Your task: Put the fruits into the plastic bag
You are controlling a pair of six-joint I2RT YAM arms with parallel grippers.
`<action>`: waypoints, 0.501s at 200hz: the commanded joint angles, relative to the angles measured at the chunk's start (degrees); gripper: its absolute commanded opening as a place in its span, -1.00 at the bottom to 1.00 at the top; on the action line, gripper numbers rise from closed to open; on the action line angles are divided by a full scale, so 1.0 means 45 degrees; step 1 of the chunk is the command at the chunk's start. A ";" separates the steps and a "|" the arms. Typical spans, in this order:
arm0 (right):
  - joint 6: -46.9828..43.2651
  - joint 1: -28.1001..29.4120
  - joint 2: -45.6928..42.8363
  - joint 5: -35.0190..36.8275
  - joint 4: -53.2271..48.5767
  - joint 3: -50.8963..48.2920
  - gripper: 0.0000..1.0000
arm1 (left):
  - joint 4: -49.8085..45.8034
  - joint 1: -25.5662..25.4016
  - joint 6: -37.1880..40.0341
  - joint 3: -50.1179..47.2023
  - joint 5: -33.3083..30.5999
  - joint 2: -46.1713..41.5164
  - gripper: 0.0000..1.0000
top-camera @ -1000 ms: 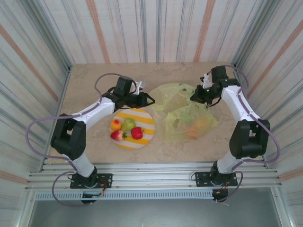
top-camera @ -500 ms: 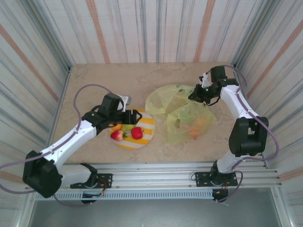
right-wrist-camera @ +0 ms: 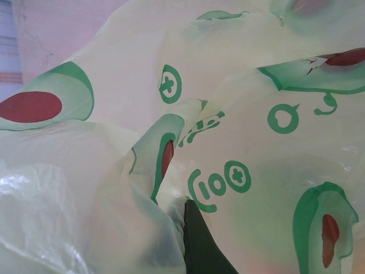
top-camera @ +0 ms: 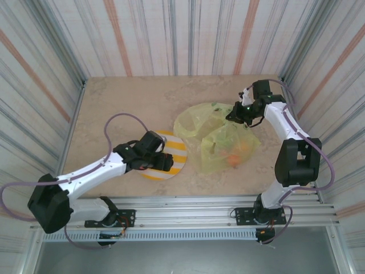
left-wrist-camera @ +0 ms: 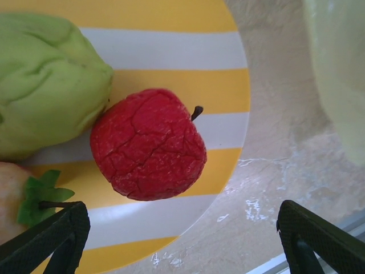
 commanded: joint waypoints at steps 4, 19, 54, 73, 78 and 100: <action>0.0201 0.0033 0.0065 -0.0214 0.0037 -0.0250 -1.00 | 0.0105 -0.0080 -0.0254 0.0279 -0.0563 0.0696 0.79; 0.0181 0.0012 0.0046 -0.0211 0.0056 -0.0289 -1.00 | 0.0284 -0.0080 -0.0185 0.0401 -0.0691 0.1144 0.78; 0.0162 -0.0015 -0.0032 -0.0228 0.0056 -0.0331 -1.00 | 0.0687 -0.0080 -0.0006 0.0650 -0.0823 0.2052 0.77; 0.0162 -0.0048 -0.0052 -0.0216 0.0046 -0.0349 -1.00 | 0.0856 -0.0079 0.0160 0.0824 -0.0936 0.2468 0.78; 0.0162 -0.0058 -0.0041 -0.0225 0.0046 -0.0352 -1.00 | 0.0912 -0.0095 0.0205 0.0872 -0.0987 0.2566 0.78; 0.0142 -0.0057 -0.0006 -0.0260 0.0048 -0.0370 -1.00 | 0.0987 -0.0174 0.0417 0.1103 -0.1275 0.3084 0.76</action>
